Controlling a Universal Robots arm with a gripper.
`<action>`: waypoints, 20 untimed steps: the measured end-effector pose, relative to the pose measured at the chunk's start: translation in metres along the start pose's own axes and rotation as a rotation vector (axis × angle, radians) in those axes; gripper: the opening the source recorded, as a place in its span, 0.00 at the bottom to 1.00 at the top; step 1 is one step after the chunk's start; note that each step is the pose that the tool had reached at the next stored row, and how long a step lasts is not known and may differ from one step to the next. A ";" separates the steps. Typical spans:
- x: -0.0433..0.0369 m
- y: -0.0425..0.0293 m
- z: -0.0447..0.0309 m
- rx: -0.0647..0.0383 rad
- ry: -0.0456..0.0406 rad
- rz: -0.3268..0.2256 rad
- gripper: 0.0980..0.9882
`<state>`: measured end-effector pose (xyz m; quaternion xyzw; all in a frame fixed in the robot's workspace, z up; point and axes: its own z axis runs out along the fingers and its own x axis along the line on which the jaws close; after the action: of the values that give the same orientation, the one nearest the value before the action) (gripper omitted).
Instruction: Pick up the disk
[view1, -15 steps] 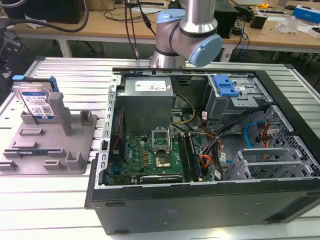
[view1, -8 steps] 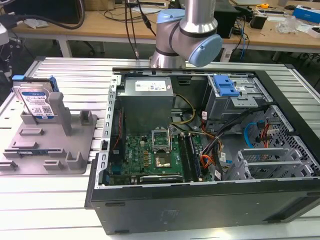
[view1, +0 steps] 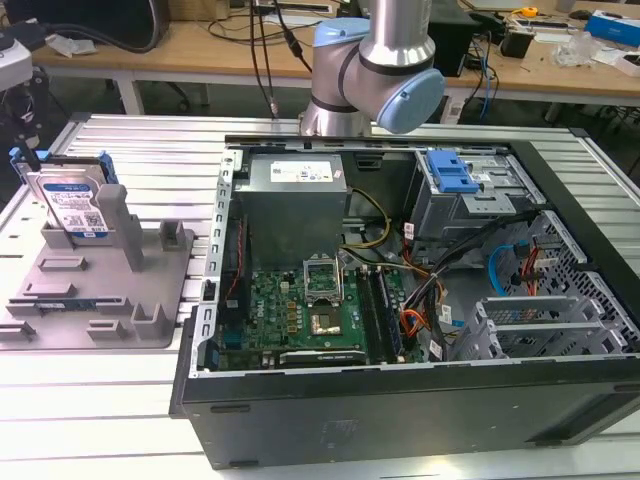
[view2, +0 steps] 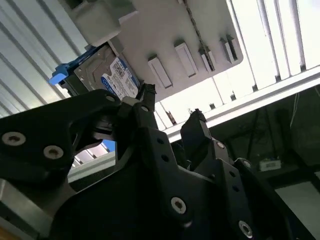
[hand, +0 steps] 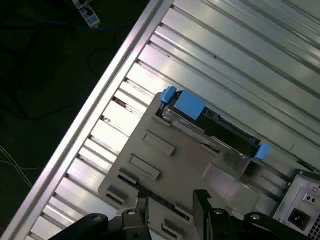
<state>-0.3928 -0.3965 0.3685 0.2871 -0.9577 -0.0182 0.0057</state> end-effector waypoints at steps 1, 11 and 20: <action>0.0000 0.0000 0.0000 0.000 0.0008 -0.020 0.43; 0.0000 0.0000 0.0007 0.000 0.0115 -0.302 0.52; 0.0000 -0.0001 0.0017 0.002 0.0194 -0.563 0.52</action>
<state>-0.3928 -0.3965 0.3668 0.5421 -0.8401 -0.0152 0.0092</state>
